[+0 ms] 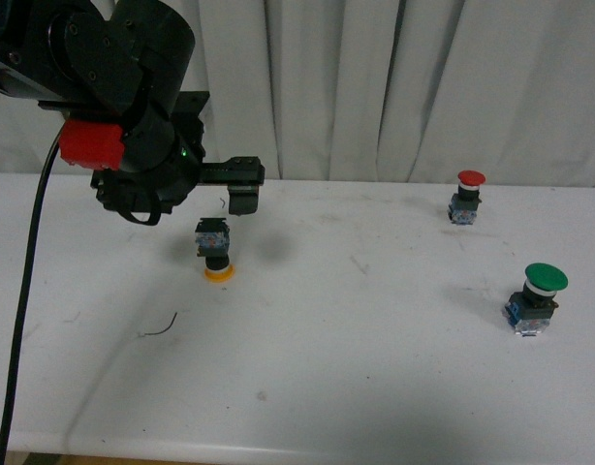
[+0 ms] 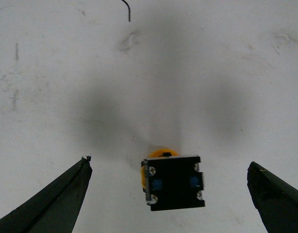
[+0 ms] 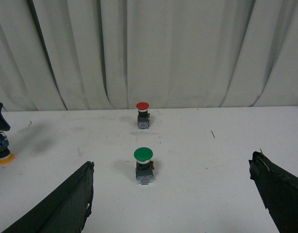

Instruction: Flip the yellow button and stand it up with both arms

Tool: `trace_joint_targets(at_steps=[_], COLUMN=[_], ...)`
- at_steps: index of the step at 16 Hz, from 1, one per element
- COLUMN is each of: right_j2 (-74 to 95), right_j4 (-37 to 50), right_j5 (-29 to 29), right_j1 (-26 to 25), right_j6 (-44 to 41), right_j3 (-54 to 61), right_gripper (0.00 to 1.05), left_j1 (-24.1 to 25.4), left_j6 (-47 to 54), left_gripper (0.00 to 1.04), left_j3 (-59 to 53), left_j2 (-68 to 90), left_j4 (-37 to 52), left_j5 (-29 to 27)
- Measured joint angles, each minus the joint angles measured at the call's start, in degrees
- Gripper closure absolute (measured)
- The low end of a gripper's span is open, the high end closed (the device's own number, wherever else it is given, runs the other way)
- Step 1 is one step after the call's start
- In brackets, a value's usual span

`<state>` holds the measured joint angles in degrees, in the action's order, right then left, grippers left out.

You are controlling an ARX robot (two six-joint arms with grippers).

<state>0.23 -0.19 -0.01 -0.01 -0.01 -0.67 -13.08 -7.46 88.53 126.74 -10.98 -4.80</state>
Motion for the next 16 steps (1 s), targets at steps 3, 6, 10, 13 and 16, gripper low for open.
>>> trace_joint_targets(at_steps=[3,6,10,13,16], right_j2=[0.0,0.0,0.0,0.0,0.0], right_j4=[0.0,0.0,0.0,0.0,0.0], right_j5=[0.0,0.0,0.0,0.0,0.0], right_j1=[0.0,0.0,0.0,0.0,0.0], right_j6=[0.0,0.0,0.0,0.0,0.0], right_j3=[0.0,0.0,0.0,0.0,0.0], right_gripper=[0.06,0.06,0.06,0.06,0.06], left_j1=[-0.8,-0.7,-0.4,-0.8,-1.1], left_j6=[2.8,4.5,4.7,3.8,2.5], left_gripper=[0.07,0.07,0.07,0.44,0.68], left_j3=[1.2,2.6,3.0,3.0,3.0], left_j2=[1.3,3.3,4.2,4.2,4.2], left_j4=[-0.9,-1.5,-2.7,-3.4,-3.9], left_j5=[0.1,-1.9,-2.7,-2.6,-2.1])
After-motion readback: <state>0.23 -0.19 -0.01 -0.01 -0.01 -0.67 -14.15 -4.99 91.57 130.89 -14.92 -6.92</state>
